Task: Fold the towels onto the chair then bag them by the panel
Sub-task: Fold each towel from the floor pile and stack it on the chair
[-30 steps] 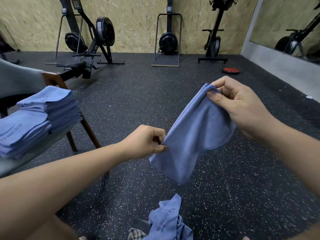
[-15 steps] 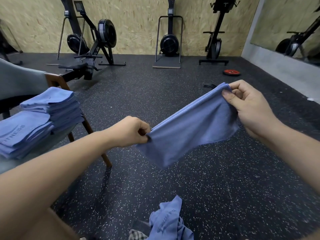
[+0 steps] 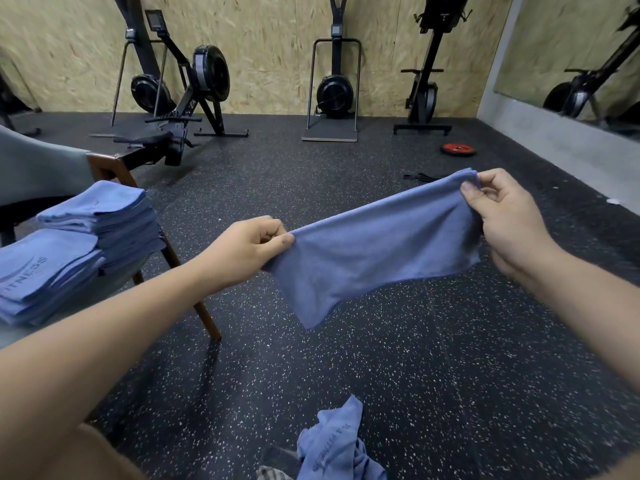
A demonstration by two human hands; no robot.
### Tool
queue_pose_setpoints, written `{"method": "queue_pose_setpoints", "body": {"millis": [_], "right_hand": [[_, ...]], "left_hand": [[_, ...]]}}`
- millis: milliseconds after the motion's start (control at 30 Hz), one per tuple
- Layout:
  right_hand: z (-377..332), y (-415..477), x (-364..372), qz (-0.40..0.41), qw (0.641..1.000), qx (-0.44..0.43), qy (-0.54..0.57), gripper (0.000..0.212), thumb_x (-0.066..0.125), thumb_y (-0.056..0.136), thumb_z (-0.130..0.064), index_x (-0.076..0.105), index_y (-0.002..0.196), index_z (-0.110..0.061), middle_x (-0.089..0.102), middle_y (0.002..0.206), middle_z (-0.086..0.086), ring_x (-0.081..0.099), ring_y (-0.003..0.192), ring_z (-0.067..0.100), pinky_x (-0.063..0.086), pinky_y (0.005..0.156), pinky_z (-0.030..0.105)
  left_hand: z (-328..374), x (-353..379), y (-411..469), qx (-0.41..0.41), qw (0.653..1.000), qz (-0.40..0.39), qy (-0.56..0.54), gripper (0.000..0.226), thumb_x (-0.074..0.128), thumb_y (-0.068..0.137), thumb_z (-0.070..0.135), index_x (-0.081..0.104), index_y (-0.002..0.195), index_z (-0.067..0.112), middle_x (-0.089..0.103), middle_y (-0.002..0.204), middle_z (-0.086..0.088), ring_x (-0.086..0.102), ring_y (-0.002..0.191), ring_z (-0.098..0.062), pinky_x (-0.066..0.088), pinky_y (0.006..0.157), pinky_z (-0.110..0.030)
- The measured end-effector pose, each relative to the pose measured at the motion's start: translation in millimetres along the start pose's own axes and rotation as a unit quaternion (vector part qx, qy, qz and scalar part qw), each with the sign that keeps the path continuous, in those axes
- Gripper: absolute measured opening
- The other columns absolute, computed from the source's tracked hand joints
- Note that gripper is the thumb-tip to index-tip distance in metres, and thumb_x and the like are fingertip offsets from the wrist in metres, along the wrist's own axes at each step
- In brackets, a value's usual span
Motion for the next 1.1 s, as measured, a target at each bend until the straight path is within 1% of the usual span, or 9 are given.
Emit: {"method": "queue_pose_setpoints", "body": {"millis": [67,233,333,467,567,633,833,967,1100], "right_hand": [[4,2,-3,0.007,1.000,0.007,-0.002,0.009,0.067,0.104,-0.033,0.068,0.096,-0.033,0.068,0.090,0.000,0.056,0.088,0.014,0.041,0.085,0.039],[6,1,-3,0.008,1.000,0.009,-0.010,0.010,0.068,0.104,-0.032,0.069,0.094,-0.034,0.069,0.085,-0.004,0.058,0.085,0.012,0.042,0.084,0.039],[4,1,-2,0.004,1.000,0.003,-0.015,0.009,0.068,0.103,-0.033,0.069,0.094,-0.035,0.067,0.085,-0.003,0.058,0.085,0.012,0.042,0.084,0.039],[2,0,-1,-0.003,1.000,-0.005,-0.025,0.009,0.067,0.105,-0.032,0.068,0.096,-0.032,0.067,0.085,-0.004,0.058,0.084,0.011,0.043,0.084,0.037],[2,1,-3,0.002,1.000,-0.001,-0.022,0.008,0.067,0.103,-0.035,0.069,0.096,-0.034,0.068,0.087,0.000,0.059,0.087,0.014,0.044,0.086,0.040],[3,1,-4,0.003,1.000,0.002,-0.022,0.008,0.068,0.103,-0.035,0.069,0.095,-0.035,0.068,0.086,-0.002,0.059,0.086,0.014,0.044,0.086,0.041],[5,1,-3,0.004,0.999,0.002,-0.033,0.012,0.067,0.104,-0.031,0.069,0.093,-0.036,0.067,0.080,-0.010,0.059,0.081,0.009,0.044,0.083,0.036],[9,4,-5,0.013,1.000,0.009,-0.027,0.010,0.068,0.102,-0.034,0.069,0.093,-0.035,0.068,0.088,0.001,0.060,0.087,0.015,0.045,0.085,0.041],[13,6,-7,0.019,0.999,0.020,-0.033,0.014,0.067,0.104,-0.031,0.068,0.091,-0.035,0.064,0.082,-0.004,0.056,0.084,0.014,0.041,0.083,0.039]], "left_hand": [[1,-2,1,0.022,0.999,-0.011,0.023,0.026,0.073,0.101,0.037,0.069,0.083,0.018,0.064,0.085,0.002,0.063,0.074,-0.014,0.059,0.074,-0.036],[2,-8,1,0.081,0.984,-0.036,0.157,0.025,0.085,0.090,0.042,0.068,0.076,0.030,0.062,0.087,0.011,0.060,0.078,-0.008,0.042,0.069,-0.017],[-1,-12,3,0.095,0.976,-0.029,0.194,0.027,0.084,0.090,0.042,0.066,0.073,0.034,0.061,0.088,0.012,0.060,0.080,-0.007,0.042,0.069,-0.020],[-5,-16,5,0.089,0.973,-0.030,0.211,0.027,0.091,0.082,0.034,0.066,0.073,0.032,0.064,0.091,0.011,0.064,0.079,-0.005,0.053,0.075,-0.032],[-5,-19,6,0.084,0.970,-0.041,0.225,0.032,0.095,0.075,0.024,0.065,0.075,0.033,0.067,0.090,0.011,0.065,0.080,-0.004,0.053,0.074,-0.027],[-6,-21,7,0.079,0.969,-0.037,0.233,0.029,0.094,0.078,0.022,0.066,0.079,0.032,0.068,0.086,0.013,0.063,0.081,-0.003,0.049,0.073,-0.024],[-11,-24,7,0.078,0.969,-0.036,0.230,0.015,0.086,0.089,0.023,0.078,0.093,0.035,0.068,0.095,0.014,0.064,0.089,-0.008,0.051,0.085,-0.036],[-12,-28,8,0.062,0.970,-0.019,0.234,0.011,0.084,0.090,0.033,0.076,0.083,0.034,0.067,0.089,0.014,0.063,0.081,-0.004,0.050,0.077,-0.033],[-13,-32,7,0.047,0.973,0.001,0.224,0.016,0.082,0.092,0.038,0.073,0.081,0.030,0.069,0.086,0.012,0.065,0.078,-0.008,0.050,0.072,-0.033]]}}
Point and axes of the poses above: each hand's wrist, its own y-axis towards the middle knuckle, its own x-axis out of the palm, z = x × y, the point moved 1 cm from there along y, towards the middle knuckle
